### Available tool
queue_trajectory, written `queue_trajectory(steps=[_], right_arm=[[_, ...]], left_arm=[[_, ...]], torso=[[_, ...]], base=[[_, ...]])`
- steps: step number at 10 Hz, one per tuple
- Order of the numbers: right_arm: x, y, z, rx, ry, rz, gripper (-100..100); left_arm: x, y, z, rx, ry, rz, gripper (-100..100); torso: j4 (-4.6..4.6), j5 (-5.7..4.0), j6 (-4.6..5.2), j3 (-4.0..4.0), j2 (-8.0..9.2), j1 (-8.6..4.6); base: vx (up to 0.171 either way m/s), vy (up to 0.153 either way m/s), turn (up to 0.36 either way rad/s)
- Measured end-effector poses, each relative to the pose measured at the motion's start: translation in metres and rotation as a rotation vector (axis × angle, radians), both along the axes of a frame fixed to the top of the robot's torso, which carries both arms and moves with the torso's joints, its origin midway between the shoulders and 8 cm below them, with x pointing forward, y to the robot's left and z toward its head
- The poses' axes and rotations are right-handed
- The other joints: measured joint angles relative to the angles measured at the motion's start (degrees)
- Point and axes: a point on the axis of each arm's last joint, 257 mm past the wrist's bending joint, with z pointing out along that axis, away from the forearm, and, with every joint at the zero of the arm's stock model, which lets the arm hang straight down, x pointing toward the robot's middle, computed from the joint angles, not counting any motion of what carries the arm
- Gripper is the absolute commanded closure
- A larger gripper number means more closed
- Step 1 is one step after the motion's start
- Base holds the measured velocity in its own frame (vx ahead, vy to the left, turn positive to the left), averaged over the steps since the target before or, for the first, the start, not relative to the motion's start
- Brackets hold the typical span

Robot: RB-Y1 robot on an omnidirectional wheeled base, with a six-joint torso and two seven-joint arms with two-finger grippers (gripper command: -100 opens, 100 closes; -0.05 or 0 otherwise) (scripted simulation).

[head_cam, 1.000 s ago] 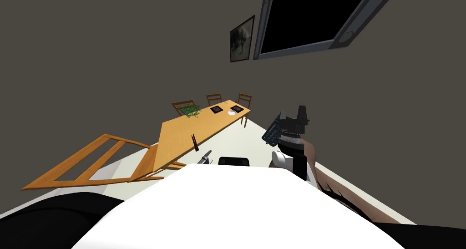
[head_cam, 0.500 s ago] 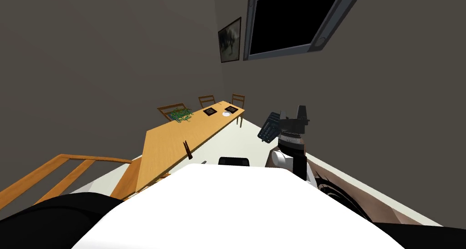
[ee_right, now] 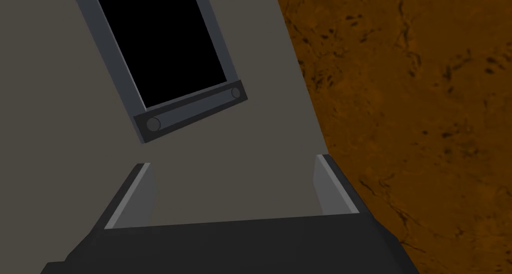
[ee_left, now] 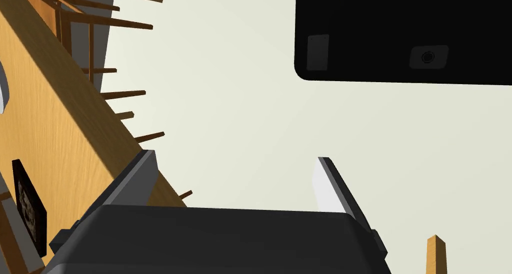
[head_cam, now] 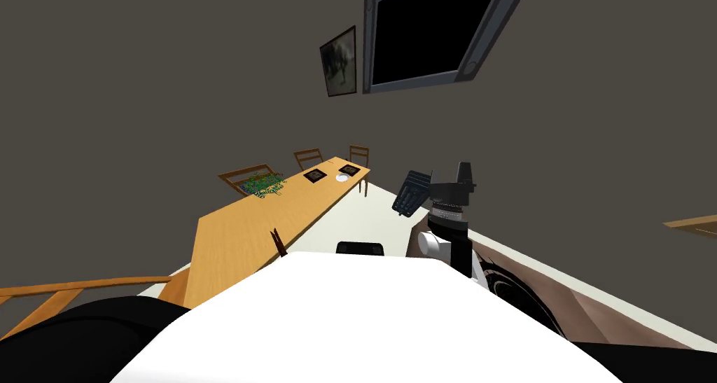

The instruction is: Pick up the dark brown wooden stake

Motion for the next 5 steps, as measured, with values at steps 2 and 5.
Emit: queue_trajectory(steps=[2,5], right_arm=[[0.0,0.0,0.0,0.0,0.0,0.0,0],[0.0,0.0,0.0,0.0,0.0,0.0,0]], left_arm=[[-0.032,0.023,-0.01,0.036,0.078,-0.009,-100],[-0.076,0.051,-0.022,0.087,0.182,-0.027,-100]], torso=[[-0.01,0.01,0.0,-0.03,-0.05,0.09],[-0.02,0.03,-0.01,-0.07,-0.13,0.09]], base=[[0.097,0.096,-0.26],[0.113,0.1,-0.243]])
